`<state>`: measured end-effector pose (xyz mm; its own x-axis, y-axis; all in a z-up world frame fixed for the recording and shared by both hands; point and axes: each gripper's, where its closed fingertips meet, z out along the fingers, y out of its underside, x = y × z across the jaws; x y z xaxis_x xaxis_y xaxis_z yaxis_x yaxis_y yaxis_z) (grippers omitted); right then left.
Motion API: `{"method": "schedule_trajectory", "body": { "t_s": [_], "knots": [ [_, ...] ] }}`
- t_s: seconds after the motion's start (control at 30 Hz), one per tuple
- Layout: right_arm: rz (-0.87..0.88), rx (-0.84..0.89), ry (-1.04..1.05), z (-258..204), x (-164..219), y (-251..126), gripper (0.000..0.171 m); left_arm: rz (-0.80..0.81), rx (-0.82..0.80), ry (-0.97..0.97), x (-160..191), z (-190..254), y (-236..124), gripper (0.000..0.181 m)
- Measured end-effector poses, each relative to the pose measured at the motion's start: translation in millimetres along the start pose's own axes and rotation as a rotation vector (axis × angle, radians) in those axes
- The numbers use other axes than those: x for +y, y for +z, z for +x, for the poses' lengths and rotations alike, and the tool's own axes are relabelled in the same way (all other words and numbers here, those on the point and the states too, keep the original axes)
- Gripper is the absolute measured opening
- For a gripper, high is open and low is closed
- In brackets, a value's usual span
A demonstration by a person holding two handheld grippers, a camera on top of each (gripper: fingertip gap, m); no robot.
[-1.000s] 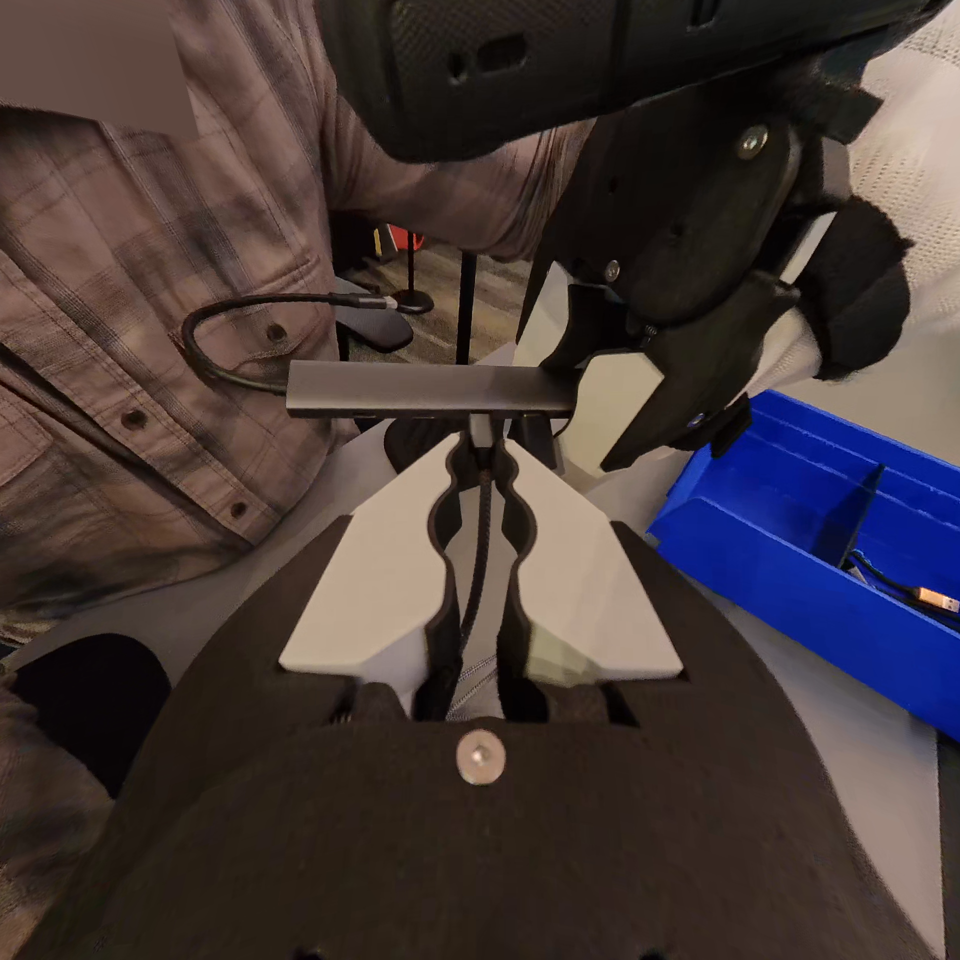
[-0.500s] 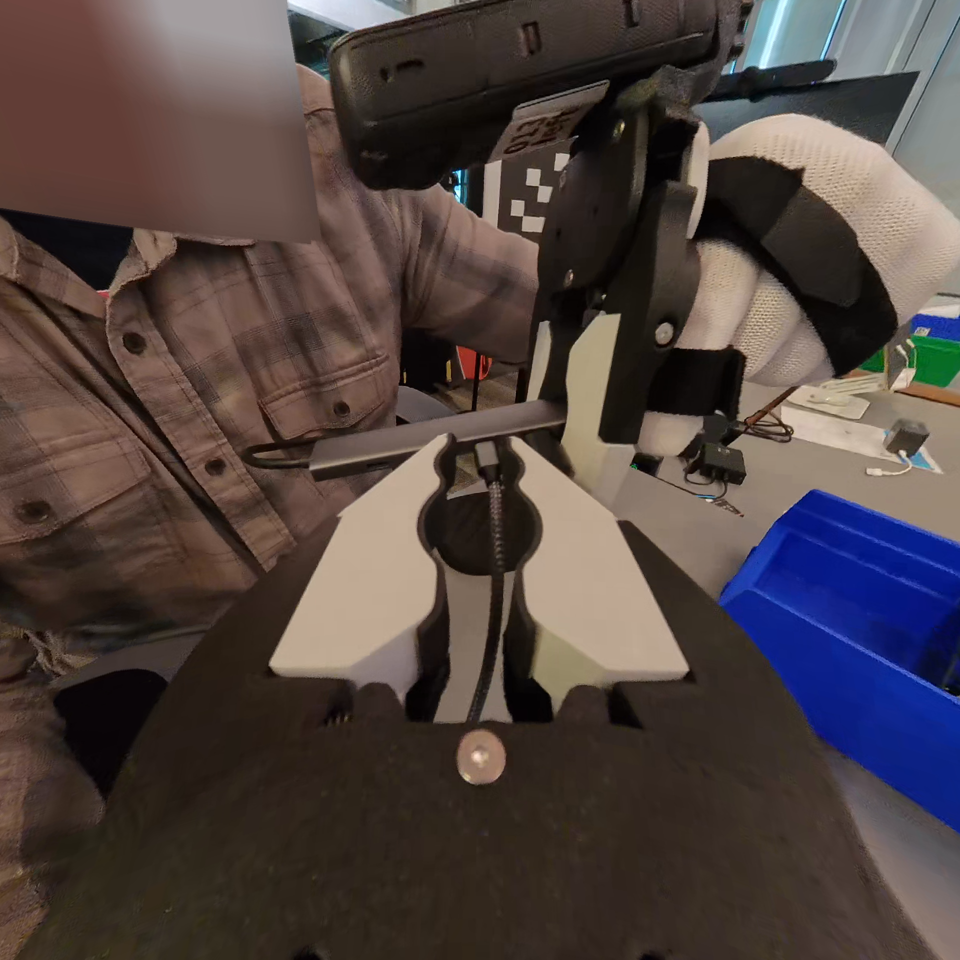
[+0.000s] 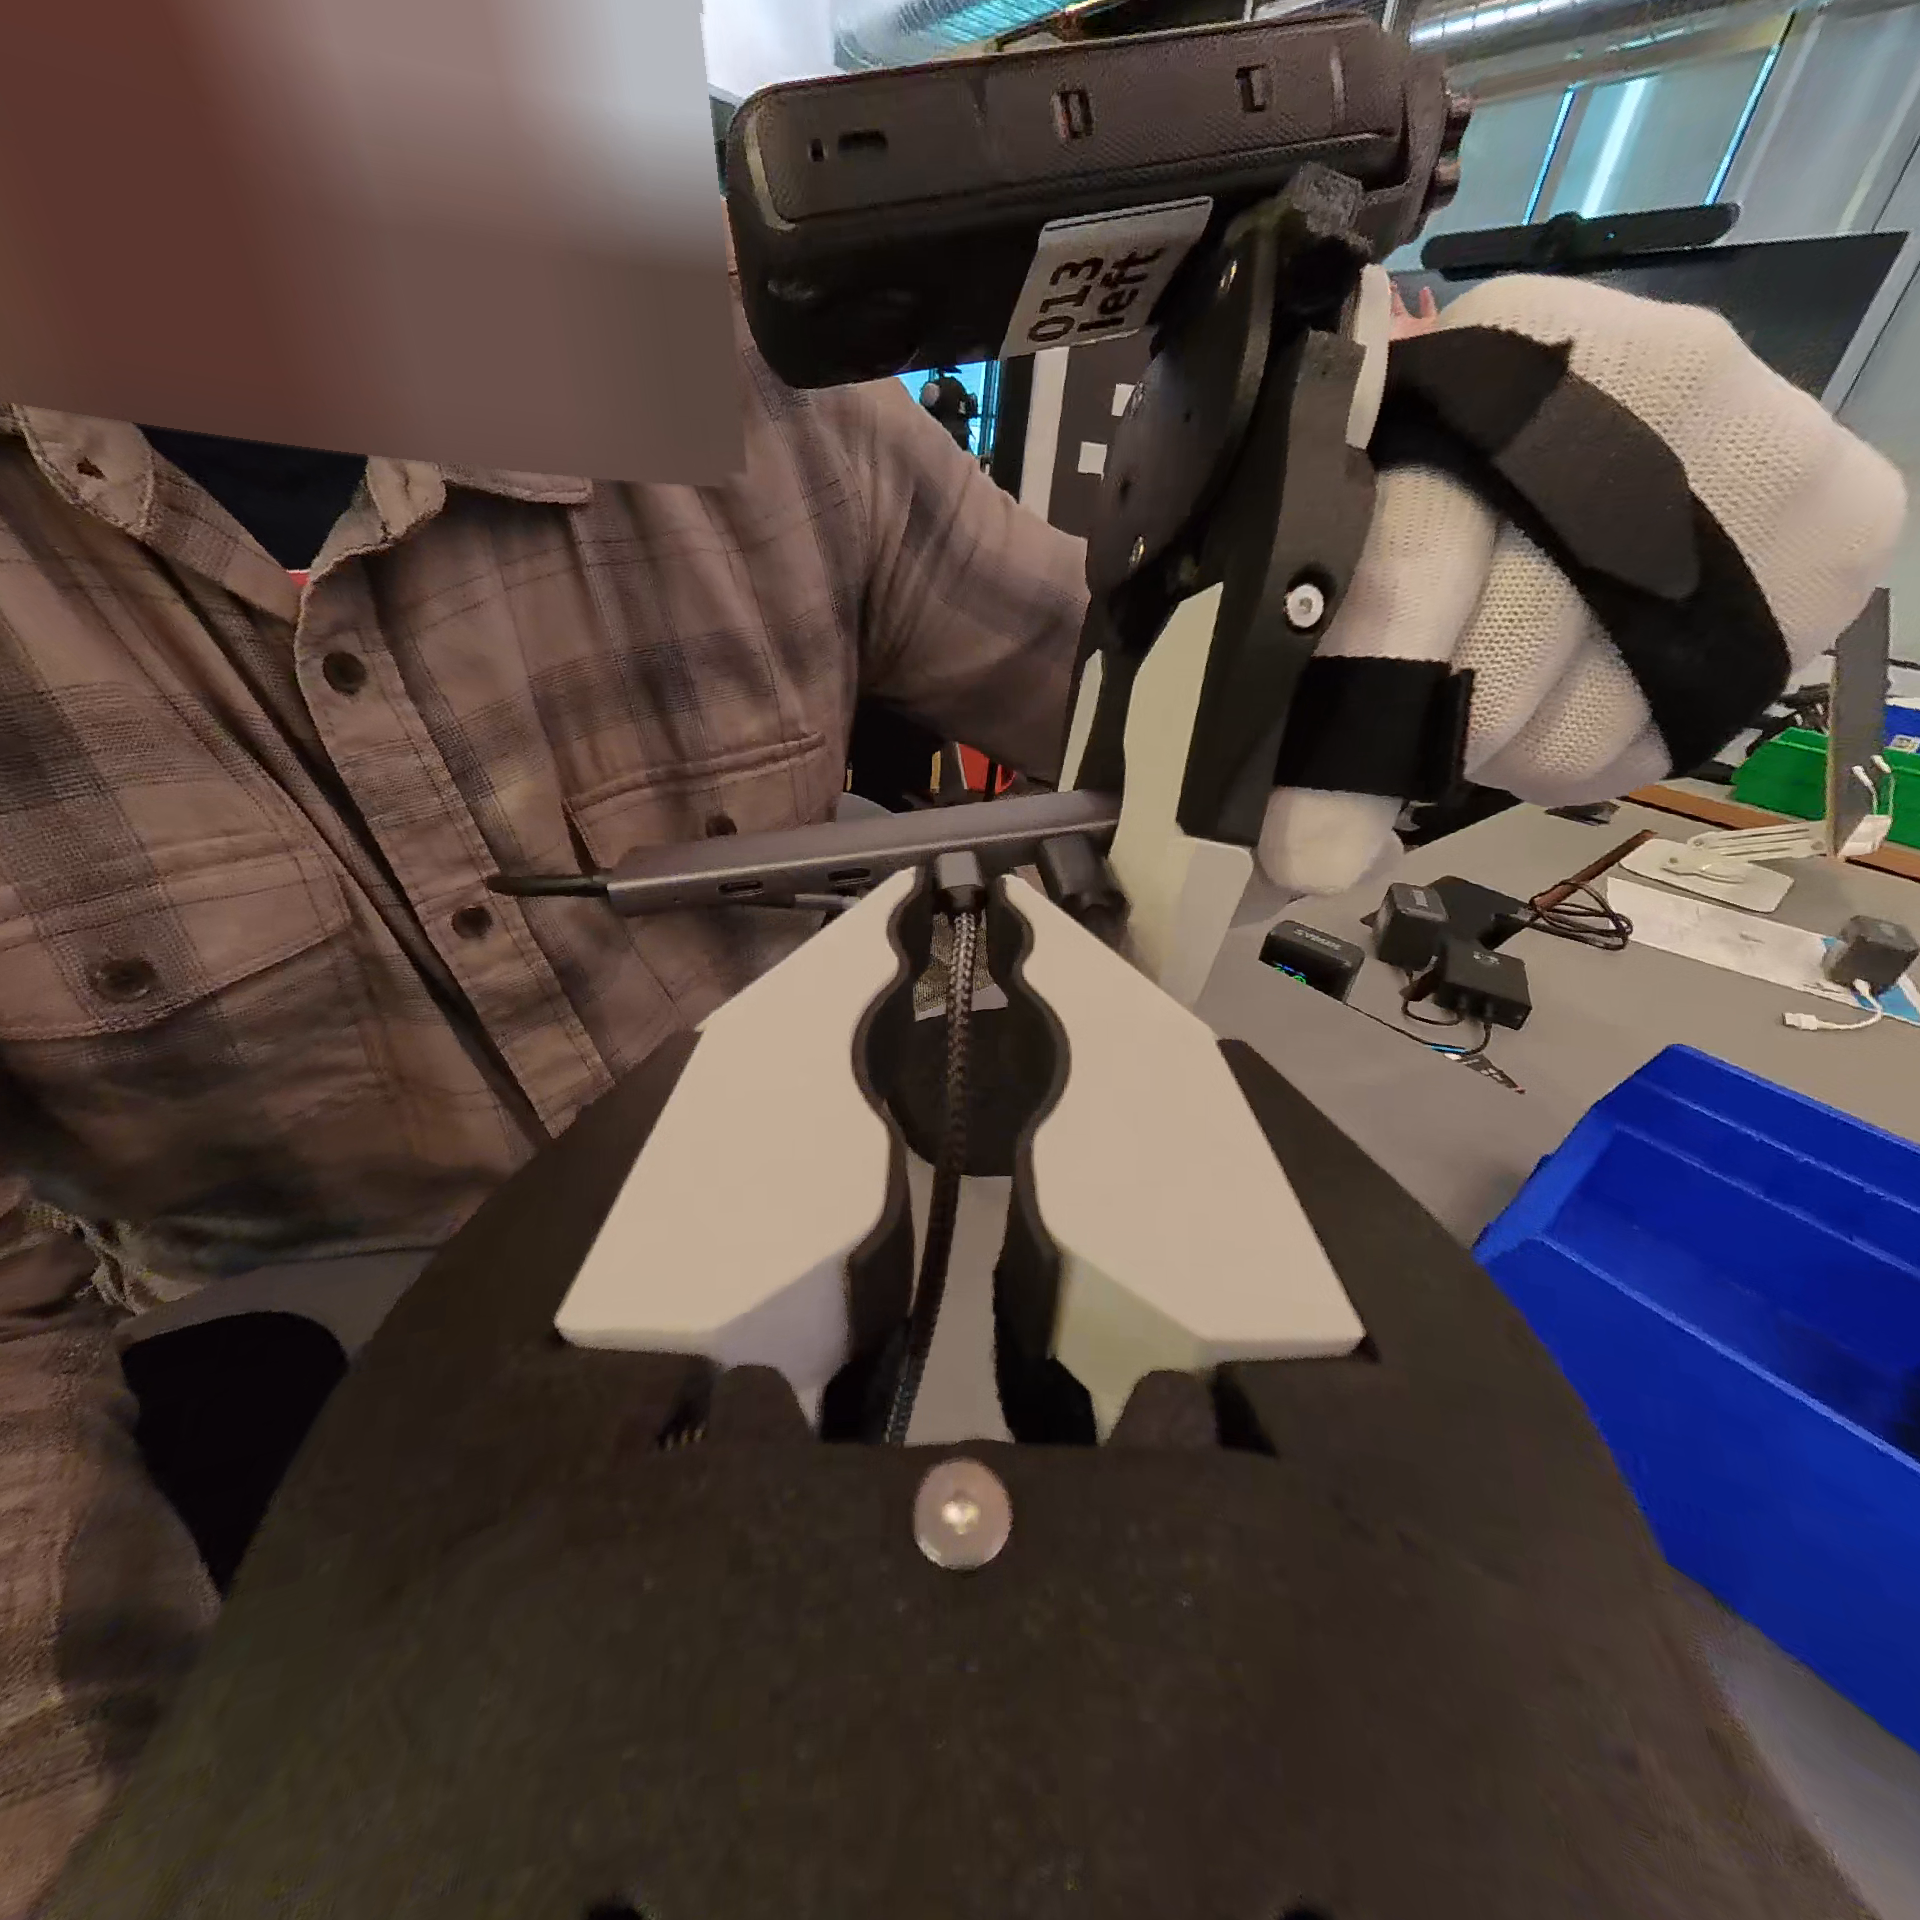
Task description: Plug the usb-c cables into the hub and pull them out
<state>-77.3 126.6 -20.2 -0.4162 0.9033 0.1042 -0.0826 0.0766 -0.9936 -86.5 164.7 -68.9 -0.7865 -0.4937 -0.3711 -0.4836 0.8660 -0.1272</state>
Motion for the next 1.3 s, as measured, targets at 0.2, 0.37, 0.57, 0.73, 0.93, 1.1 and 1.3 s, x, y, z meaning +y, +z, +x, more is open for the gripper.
{"method": "schedule_trajectory", "body": {
  "t_s": [0.2,0.37,0.57,0.73,0.93,1.1,1.3],
  "knots": [
    [-0.051,-0.018,-0.037,-6.9,3.2,2.3,0.006,0.001,-0.013,0.028,-4.9,2.7,3.0,0.021],
    [-0.11,-0.042,-0.047,-16.7,8.1,2.8,0.006,-0.041,-0.075,0.094,-12.8,3.3,4.4,0.021],
    [-0.168,-0.057,-0.038,-22.5,17.0,2.2,0.006,-0.078,-0.106,0.138,-15.9,6.9,10.1,0.02],
    [-0.171,-0.071,-0.055,-27.2,15.1,1.4,0.007,-0.038,-0.093,0.163,-23.3,15.9,10.8,0.02],
    [-0.107,0.017,-0.093,-33.9,-7.9,-27.9,0.006,-0.008,-0.099,0.14,-15.8,21.5,14.6,0.022],
    [-0.136,0.125,-0.072,-14.9,-5.4,-32.9,0.006,0.036,-0.113,0.072,-12.7,17.3,15.7,0.021],
    [-0.225,0.358,-0.148,-12.3,-33.7,-56.7,0.007,0.098,-0.228,-0.086,10.3,-3.2,1.2,0.02]
  ]
}}
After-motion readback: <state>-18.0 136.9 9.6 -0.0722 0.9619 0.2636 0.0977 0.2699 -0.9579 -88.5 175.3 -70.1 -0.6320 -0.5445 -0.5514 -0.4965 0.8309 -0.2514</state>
